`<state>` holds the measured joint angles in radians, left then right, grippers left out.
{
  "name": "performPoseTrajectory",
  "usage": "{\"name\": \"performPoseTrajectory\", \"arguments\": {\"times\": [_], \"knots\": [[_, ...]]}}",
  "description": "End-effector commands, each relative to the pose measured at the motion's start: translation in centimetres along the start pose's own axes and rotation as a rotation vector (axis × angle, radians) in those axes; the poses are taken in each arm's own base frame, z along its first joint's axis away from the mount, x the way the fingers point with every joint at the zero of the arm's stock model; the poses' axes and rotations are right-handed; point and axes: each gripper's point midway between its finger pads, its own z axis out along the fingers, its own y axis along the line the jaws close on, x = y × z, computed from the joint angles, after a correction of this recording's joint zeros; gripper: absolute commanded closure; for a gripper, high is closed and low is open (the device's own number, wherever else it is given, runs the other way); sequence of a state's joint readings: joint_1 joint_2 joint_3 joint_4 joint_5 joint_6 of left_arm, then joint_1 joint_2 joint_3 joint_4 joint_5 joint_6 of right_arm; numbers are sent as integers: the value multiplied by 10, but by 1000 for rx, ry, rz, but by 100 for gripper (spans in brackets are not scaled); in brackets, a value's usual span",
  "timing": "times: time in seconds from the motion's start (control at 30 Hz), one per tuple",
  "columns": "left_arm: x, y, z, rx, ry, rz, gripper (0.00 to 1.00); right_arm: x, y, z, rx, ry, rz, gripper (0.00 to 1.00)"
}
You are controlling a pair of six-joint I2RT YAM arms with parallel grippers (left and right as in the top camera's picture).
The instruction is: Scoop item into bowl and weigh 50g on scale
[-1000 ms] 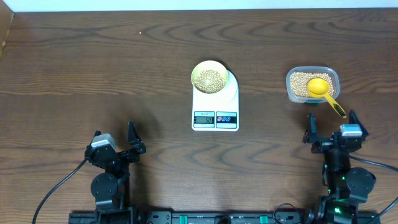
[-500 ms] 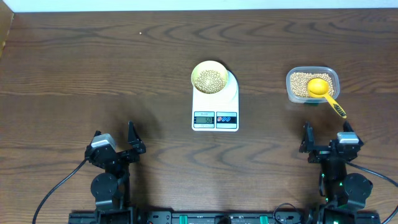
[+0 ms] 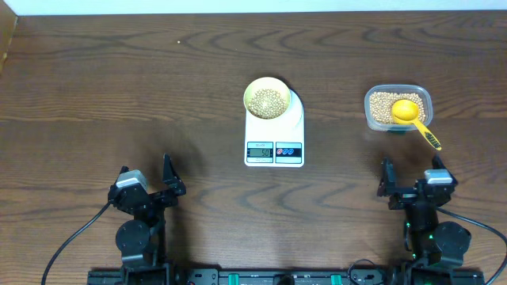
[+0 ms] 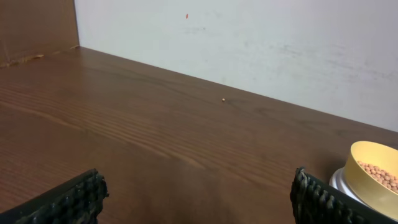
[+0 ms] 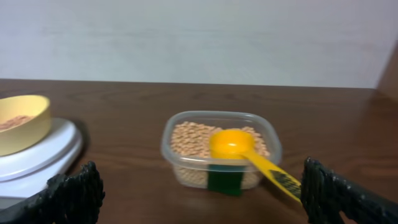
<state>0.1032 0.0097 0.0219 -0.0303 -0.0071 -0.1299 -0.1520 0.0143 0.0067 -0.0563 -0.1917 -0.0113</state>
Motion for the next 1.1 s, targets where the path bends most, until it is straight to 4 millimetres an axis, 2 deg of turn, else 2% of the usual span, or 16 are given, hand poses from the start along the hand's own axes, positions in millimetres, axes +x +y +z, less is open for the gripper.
{"name": "performPoseTrajectory", "arguments": {"times": [0.0,0.07,0.17,1.07], "knots": [[16,9,1,-42,45,13,3,2,-1,0,41,8,-3,1],[16,9,1,-42,45,13,3,4,-5,0,84,13,47,1],[16,9,1,-42,45,13,3,4,0,0,62,13,55,1],[16,9,1,-42,45,13,3,3,5,1,42,12,11,1]]}}
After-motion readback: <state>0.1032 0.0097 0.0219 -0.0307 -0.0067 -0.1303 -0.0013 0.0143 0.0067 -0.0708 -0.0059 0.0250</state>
